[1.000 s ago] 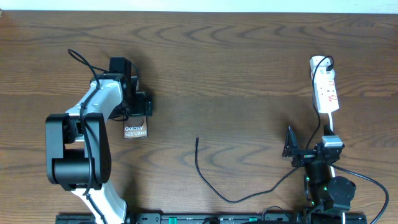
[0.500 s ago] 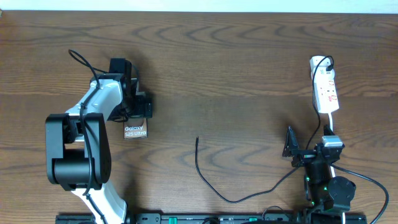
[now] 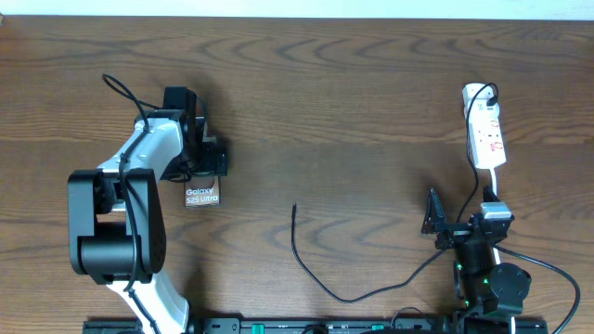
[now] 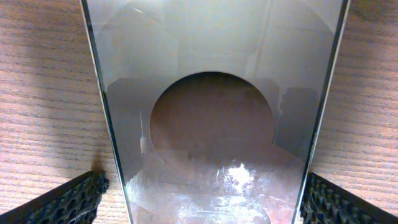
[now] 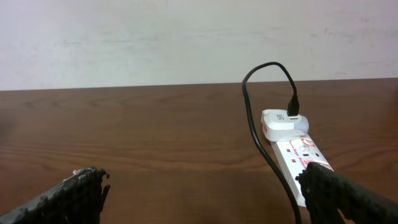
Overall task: Plug charger to phone and switch on socket
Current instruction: 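Lower the left gripper and close it on the phone's edges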
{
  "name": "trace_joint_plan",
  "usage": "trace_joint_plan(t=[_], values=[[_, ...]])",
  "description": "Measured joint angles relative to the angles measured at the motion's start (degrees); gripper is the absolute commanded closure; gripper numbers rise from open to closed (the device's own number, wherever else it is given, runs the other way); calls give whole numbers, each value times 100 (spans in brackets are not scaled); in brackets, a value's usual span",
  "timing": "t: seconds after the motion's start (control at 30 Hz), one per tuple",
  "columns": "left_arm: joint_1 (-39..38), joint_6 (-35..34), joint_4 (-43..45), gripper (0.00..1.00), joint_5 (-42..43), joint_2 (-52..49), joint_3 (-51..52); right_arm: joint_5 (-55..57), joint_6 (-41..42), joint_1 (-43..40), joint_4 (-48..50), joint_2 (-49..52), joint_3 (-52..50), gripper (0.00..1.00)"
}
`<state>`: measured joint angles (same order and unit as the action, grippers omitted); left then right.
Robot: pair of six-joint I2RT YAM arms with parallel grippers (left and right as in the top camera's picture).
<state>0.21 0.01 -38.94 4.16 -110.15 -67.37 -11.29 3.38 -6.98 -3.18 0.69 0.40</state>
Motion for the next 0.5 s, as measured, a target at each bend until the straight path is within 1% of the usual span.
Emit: trace_joint_plan(t=[0.2,0.33,0.47,0.5], values=[[0,0,0,0,0,2,0,0,0,0,0,0,0,1],[0,0,0,2,0,0,0,0,0,0,0,0,0,1],[2,0,0,12,0,0,0,0,0,0,0,0,0,1],[7,-2,0,18,-2,2,0,0,0,0,0,0,0,1]])
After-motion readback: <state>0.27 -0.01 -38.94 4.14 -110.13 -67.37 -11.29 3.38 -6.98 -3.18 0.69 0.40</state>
